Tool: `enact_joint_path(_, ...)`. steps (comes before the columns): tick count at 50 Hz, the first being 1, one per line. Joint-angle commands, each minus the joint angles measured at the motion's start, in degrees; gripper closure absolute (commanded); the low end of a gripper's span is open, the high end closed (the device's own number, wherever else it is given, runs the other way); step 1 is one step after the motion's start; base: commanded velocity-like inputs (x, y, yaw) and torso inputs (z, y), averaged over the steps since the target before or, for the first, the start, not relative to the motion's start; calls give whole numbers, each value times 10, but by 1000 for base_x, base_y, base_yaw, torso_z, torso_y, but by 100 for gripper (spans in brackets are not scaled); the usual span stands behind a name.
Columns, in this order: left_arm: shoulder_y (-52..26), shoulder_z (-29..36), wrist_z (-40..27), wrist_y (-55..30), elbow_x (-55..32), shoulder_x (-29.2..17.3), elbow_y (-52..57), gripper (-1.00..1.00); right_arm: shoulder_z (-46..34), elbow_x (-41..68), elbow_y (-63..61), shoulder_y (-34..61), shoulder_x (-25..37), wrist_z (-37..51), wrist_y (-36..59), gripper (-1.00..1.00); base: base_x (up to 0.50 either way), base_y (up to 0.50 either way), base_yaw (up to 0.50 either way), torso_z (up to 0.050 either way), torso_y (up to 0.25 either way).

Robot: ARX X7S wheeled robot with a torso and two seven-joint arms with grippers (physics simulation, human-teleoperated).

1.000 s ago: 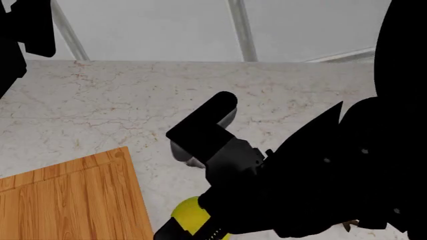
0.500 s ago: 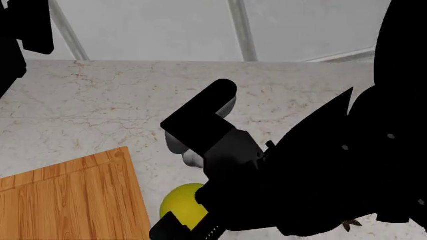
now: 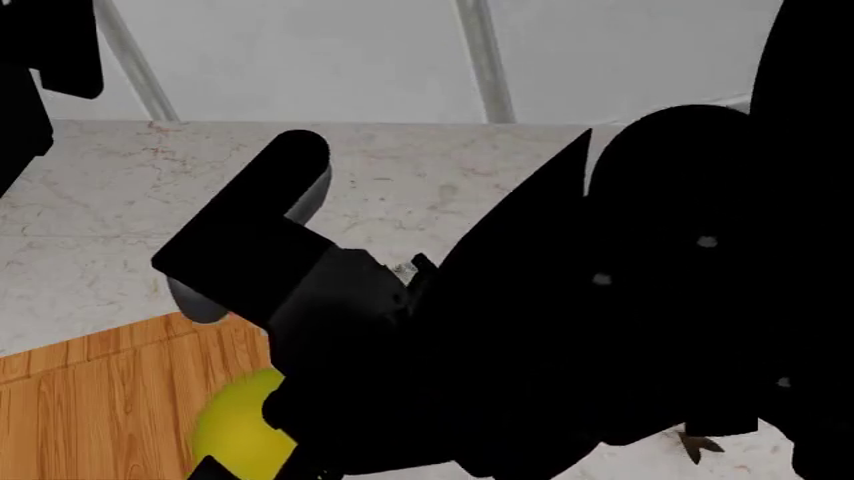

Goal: Clear the non-vegetable object off the cutting board and place the vegetables onto it.

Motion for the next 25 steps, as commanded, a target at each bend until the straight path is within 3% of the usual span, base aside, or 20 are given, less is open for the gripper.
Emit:
enact_joint_path(1, -2, -19, 13, -5, 1, 7, 1, -100, 9, -85, 27, 14, -64, -89, -1, 100, 0, 0, 0, 0, 0)
enact_joint_path(8, 6, -17, 13, 5, 1, 5, -5, -100, -11, -165, 75, 15, -104, -165, -14, 100, 0, 0, 0, 0, 0)
enact_joint_path(25, 11, -29, 9, 3, -7, -7, 1, -100, -18, -198, 104, 8, -154, -206, -44, 100, 0, 0, 0, 0, 0)
